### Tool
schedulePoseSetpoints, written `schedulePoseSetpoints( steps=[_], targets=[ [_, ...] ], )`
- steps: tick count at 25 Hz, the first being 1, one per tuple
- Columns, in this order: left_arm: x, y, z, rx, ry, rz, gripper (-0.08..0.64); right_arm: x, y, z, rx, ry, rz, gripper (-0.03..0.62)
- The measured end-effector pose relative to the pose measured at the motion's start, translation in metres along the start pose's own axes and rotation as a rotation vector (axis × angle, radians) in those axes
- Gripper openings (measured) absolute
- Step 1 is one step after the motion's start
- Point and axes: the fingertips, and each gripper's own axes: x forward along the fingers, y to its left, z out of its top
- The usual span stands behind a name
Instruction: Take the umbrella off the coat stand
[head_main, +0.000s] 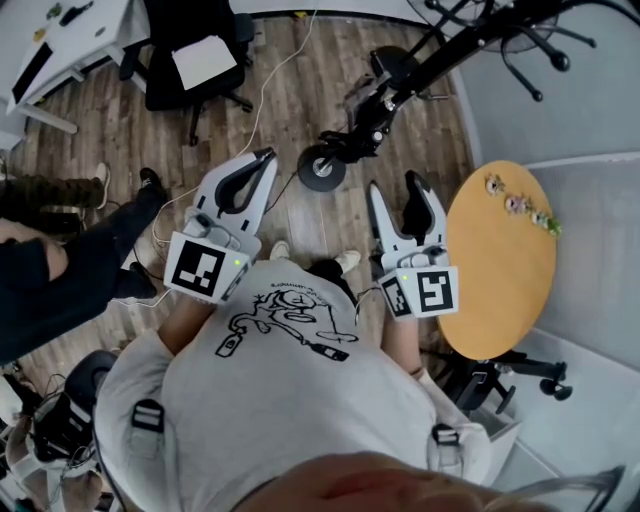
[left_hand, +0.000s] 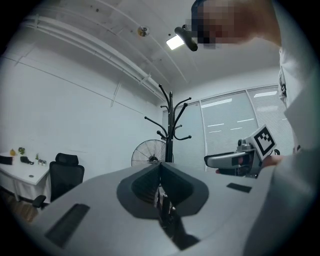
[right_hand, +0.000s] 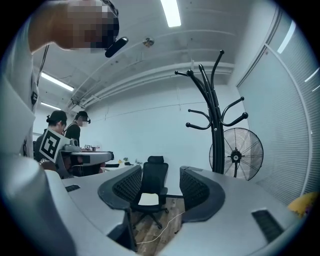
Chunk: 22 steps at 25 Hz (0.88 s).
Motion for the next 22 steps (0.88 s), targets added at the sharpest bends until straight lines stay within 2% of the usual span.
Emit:
schedulePoseSetpoints(
  steps=[8,17,22],
  targets=[
    [0.008,-0.004,-0.002,-0.001,-0.004,0.001,0.008,0.008,-0.022,-0.027,-0.025,0.020,-0.026,0.239],
    [0.014,-0.011,-0.001,0.000,-0.012,-0.001,0.008,0.019,-0.055,-0.089,-0.048,0.061,-0.068,0.225],
    [0.017,-0.020,-0.002,0.004,-0.010,-0.006,0.008,0.021,-0.077,-0.122,-0.025,0.083,-0.093,0.225]
  ],
)
